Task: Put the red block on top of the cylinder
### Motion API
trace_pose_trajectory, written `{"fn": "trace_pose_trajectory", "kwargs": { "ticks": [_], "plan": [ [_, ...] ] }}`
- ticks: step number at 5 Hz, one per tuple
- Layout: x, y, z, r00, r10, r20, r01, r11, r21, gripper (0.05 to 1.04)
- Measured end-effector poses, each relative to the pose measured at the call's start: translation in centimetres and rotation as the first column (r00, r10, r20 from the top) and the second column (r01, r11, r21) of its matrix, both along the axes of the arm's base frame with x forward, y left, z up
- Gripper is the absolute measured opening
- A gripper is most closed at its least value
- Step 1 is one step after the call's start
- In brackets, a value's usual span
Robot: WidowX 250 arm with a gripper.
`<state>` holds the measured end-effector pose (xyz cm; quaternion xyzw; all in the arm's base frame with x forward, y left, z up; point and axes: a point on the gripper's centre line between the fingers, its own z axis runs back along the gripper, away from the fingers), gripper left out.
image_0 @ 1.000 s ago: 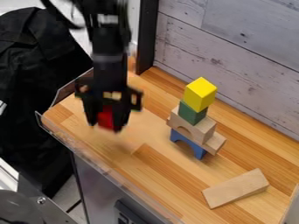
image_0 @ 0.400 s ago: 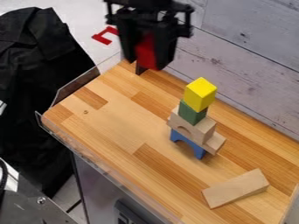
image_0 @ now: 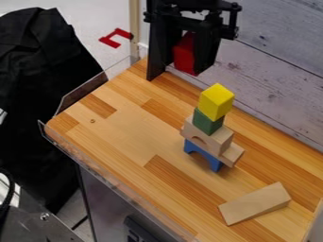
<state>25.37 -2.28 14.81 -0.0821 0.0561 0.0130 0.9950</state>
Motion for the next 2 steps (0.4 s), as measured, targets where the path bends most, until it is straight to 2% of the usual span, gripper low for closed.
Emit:
{"fn": "trace_pose_trajectory", "kwargs": {
  "ticks": [1, 2],
  "plan": [
    [0.58, -0.44, -0.07, 1.000, -0.019, -0.007, 0.019, 1.000, -0.004, 0.582],
    [1.04, -1.32, -0.23, 0.997, -0.064, -0.031, 0.064, 0.998, 0.015, 0.582]
  ]
}}
